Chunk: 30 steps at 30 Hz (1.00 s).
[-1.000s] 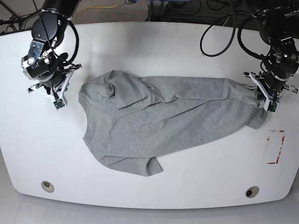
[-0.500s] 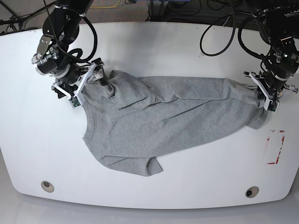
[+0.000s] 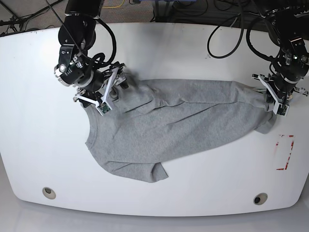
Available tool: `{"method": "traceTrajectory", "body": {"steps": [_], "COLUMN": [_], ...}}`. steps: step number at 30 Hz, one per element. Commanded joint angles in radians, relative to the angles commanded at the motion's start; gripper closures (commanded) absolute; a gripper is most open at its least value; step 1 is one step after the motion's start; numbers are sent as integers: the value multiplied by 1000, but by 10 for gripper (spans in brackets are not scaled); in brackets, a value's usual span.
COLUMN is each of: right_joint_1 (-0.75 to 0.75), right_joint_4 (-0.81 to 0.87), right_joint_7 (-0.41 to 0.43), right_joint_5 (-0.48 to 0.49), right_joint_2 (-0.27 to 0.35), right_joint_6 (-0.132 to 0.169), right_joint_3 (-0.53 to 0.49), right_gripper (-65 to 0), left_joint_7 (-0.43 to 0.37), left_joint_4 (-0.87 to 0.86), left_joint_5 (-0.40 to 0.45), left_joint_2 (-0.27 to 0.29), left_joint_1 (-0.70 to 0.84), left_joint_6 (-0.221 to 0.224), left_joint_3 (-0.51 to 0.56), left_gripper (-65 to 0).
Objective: Fold the T-shirt properly
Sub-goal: 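Regrasp the shirt edge with the right gripper near the collar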
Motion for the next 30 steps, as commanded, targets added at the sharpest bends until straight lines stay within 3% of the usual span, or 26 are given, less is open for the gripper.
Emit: {"method": "traceTrajectory", "body": {"steps": [6,16,27,30], "right_joint_1": [14,23,43,43], "right_joint_4": [-75,-101,-175,-176], "right_joint_7": [48,49,91,91], "right_joint_5": [8,6,6,6], "right_joint_2": [52,57,57,54], "right_joint_6": [0,0,0,0], "right_joint_3": [0,61,63,63], "right_gripper": [-420,-379,-341,-295], "left_joint_7": [0,0,0,0], "left_joint_4": [0,-2,-2,-2], "left_joint_5": [0,0,0,0], "left_joint_2": [0,0,-2,-3], "left_joint_1": [0,0,0,0], "left_joint_6": [0,0,0,0], "left_joint_3": [0,0,0,0], "left_gripper": [0,0,0,0]}}
